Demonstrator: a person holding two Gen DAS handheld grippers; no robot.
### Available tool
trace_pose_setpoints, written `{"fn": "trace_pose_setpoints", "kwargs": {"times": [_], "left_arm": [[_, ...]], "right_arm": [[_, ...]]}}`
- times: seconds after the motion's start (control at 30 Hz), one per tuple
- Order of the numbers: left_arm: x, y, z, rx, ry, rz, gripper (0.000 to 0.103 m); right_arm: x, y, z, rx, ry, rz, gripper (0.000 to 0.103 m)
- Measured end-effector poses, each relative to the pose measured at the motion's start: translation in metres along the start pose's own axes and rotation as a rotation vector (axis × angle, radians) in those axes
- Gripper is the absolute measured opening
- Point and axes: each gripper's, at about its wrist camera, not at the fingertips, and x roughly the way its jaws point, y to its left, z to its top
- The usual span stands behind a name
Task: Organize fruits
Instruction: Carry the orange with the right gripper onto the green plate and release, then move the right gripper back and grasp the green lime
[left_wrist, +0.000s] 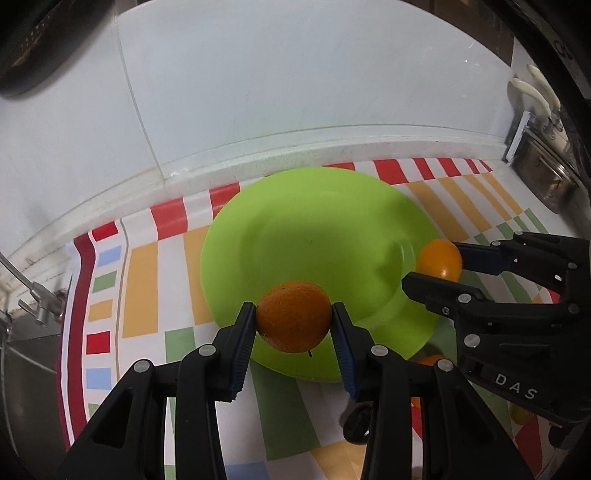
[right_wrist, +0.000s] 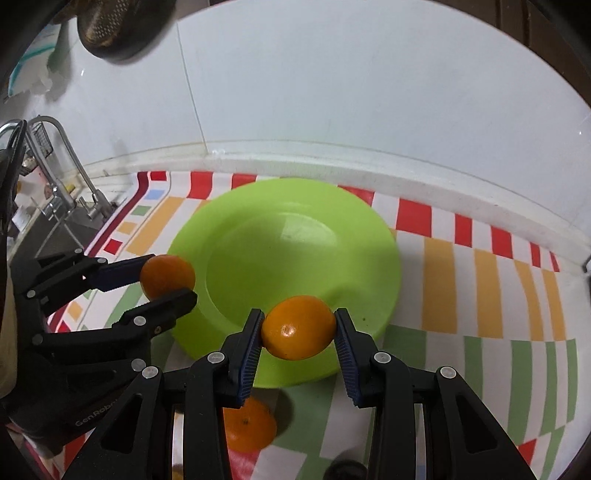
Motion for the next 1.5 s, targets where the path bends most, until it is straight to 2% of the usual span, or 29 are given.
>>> {"fn": "trace_pose_setpoints", "kwargs": {"times": [0.13, 0.2, 0.23, 0.33, 0.5, 0.57, 0.63, 0.93, 1.13, 1.33, 1.5], "left_arm": [[0.000, 0.002, -0.002, -0.007, -0.008, 0.019, 0.042], [-0.004, 0.004, -0.003, -0.006, -0.021, 0.026, 0.046], [-0.008, 0.004, -0.004, -0.004, -0.029, 0.026, 0.048], [-0.022, 0.003, -0.009, -0.002, -0.045, 0.047, 0.048], [-0.054, -0.003, -0.023, 0.011, -0.073, 0.087, 0.051], [-0.065, -0.006, -0.028, 0.017, -0.086, 0.091, 0.054], [-0.081, -0.010, -0.037, 0.010, -0.104, 0.092, 0.059], [-0.130, -0.021, -0.075, -0.017, -0.168, 0.080, 0.068], [-0.155, -0.028, -0.093, 0.010, -0.211, 0.074, 0.068], [-0.169, -0.033, -0.111, 0.028, -0.241, 0.056, 0.068], [-0.169, -0.041, -0.129, 0.071, -0.247, 0.034, 0.068]], "right_arm": [[0.005, 0.000, 0.002, -0.006, 0.008, -0.002, 0.040], [0.002, -0.001, 0.003, 0.002, -0.002, -0.012, 0.044], [0.001, -0.002, 0.004, 0.008, -0.005, -0.012, 0.050], [-0.007, -0.004, 0.003, 0.024, -0.018, -0.022, 0.052], [-0.041, -0.002, -0.007, 0.027, -0.078, -0.050, 0.052], [-0.053, -0.002, -0.012, 0.025, -0.096, -0.067, 0.060], [-0.071, -0.001, -0.021, 0.040, -0.124, -0.082, 0.064], [-0.125, 0.015, -0.062, 0.036, -0.167, -0.116, 0.064], [-0.147, 0.025, -0.085, 0.042, -0.174, -0.106, 0.064], [-0.165, 0.040, -0.107, 0.004, -0.204, -0.135, 0.064], [-0.171, 0.044, -0.125, 0.012, -0.187, -0.106, 0.064]]}}
